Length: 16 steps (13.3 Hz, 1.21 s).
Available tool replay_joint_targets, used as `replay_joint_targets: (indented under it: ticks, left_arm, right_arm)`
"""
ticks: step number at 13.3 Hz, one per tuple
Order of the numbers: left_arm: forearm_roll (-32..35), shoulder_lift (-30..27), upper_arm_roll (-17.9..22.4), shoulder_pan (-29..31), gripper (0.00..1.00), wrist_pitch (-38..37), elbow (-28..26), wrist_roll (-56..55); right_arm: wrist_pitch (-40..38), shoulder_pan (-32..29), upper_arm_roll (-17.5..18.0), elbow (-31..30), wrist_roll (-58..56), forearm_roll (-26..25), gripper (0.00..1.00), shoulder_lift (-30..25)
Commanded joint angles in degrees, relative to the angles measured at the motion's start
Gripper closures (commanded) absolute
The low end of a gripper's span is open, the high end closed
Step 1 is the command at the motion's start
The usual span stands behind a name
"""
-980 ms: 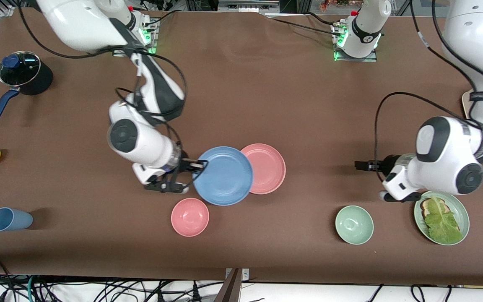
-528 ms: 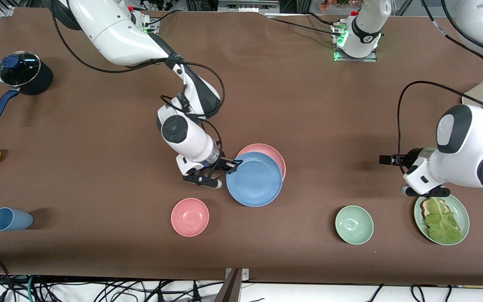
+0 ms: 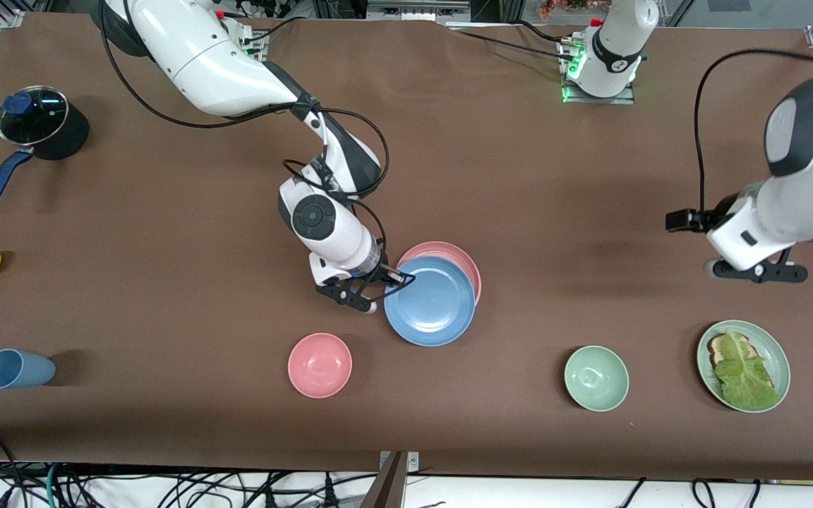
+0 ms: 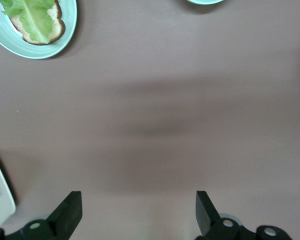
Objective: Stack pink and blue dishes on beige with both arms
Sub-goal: 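Lower the blue plate onto the pink plate and open the right gripper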
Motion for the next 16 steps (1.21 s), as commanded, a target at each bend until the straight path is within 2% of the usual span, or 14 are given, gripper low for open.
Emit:
replay_joint_targets:
  ticks: [1, 7, 8, 9, 10, 11, 12, 13, 14, 16]
  left_arm:
    - [-2.36, -7.72, 2.26, -1.36, 0.0, 0.54, -4.08, 2.1]
    - [-2.27, -10.81, 2.53, -2.68, 0.0, 0.8, -3.64, 2.19]
    - [-2.27, -10.81, 2.53, -2.77, 0.0, 0.89, -3.64, 2.19]
    - [-2.27, -10.81, 2.53, -2.77, 0.0, 0.98, -3.38, 2.97]
    - [-1.75, -10.81, 2.53, -2.86, 0.0, 1.41, -3.03, 3.07]
    - [-1.57, -10.46, 2.53, -3.12, 0.0, 2.2, -2.33, 2.98]
    - [-1.57, -10.46, 2.53, -3.21, 0.0, 2.47, -1.98, 2.98]
    - [-1.57, -10.46, 2.53, -3.21, 0.0, 2.47, -1.71, 2.98]
    - [-1.57, -10.2, 2.53, -3.3, 0.0, 2.47, -0.93, 2.72]
    - [-1.57, -8.8, 2.44, -3.39, 0.0, 2.47, 1.09, 2.36]
  right_arm:
    - [-1.04, 1.83, -0.3, -1.01, 3.3, -1.0, 1.0, -0.65]
    - [-1.13, 2.63, -0.39, -4.7, 6.65, -1.35, 1.0, -0.74]
    - [-1.13, 2.63, -0.39, -4.88, 7.26, -1.44, 0.95, -0.66]
    - [-1.13, 2.63, -0.39, -5.05, 7.7, -1.44, 0.88, -0.74]
    - [-1.13, 2.54, -0.39, -4.97, 7.53, -1.35, 0.71, -0.92]
    - [-1.13, 2.37, -0.48, -4.71, 7.44, -1.35, 0.4, -1.09]
    - [-1.13, 2.19, -0.48, -4.44, 7.53, -1.61, 0.16, -1.44]
    - [-1.13, 2.36, -0.56, -3.83, 7.35, -2.83, 0.01, -2.4]
    - [-1.82, 2.19, -0.56, -2.95, 7.18, -4.67, 0.01, -3.46]
    - [-8.91, 0.53, -1.18, 0.03, 6.3, -6.79, 0.0, -4.87]
